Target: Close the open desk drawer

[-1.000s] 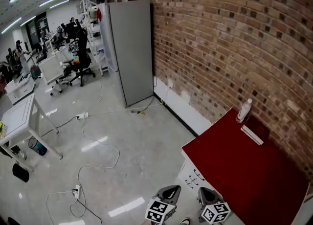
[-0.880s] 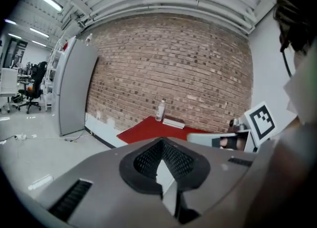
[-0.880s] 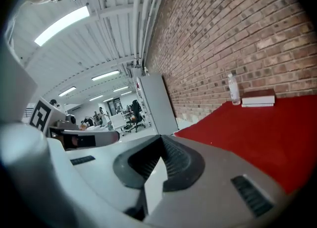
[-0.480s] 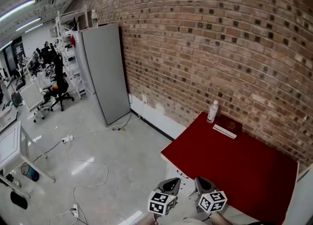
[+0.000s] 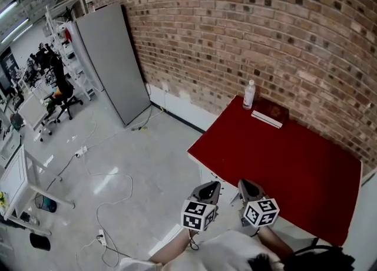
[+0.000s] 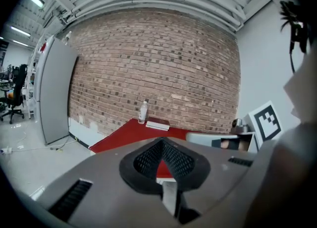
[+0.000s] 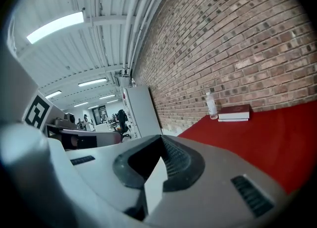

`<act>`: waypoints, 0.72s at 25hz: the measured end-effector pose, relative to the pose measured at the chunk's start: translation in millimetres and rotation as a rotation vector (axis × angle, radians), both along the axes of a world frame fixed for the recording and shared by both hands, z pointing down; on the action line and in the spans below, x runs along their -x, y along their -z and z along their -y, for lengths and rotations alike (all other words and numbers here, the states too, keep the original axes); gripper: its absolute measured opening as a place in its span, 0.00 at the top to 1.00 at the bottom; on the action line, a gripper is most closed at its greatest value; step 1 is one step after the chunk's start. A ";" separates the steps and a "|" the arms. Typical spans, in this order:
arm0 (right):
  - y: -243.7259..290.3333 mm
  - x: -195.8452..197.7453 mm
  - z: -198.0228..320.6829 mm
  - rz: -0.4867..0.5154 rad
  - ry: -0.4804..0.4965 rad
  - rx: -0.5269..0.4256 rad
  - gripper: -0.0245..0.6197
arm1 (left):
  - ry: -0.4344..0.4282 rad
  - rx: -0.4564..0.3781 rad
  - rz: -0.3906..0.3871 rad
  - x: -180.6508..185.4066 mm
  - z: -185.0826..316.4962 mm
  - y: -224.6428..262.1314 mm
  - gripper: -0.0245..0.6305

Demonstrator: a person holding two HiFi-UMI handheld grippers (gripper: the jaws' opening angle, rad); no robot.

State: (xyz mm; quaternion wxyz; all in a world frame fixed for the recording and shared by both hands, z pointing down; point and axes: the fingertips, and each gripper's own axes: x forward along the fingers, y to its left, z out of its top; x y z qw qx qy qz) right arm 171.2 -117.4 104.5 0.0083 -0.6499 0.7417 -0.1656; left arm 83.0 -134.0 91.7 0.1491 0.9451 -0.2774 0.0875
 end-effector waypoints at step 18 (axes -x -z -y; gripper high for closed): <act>9.3 -16.8 17.6 -0.036 0.023 -0.011 0.96 | 0.033 0.010 -0.017 -26.2 19.4 -4.0 0.95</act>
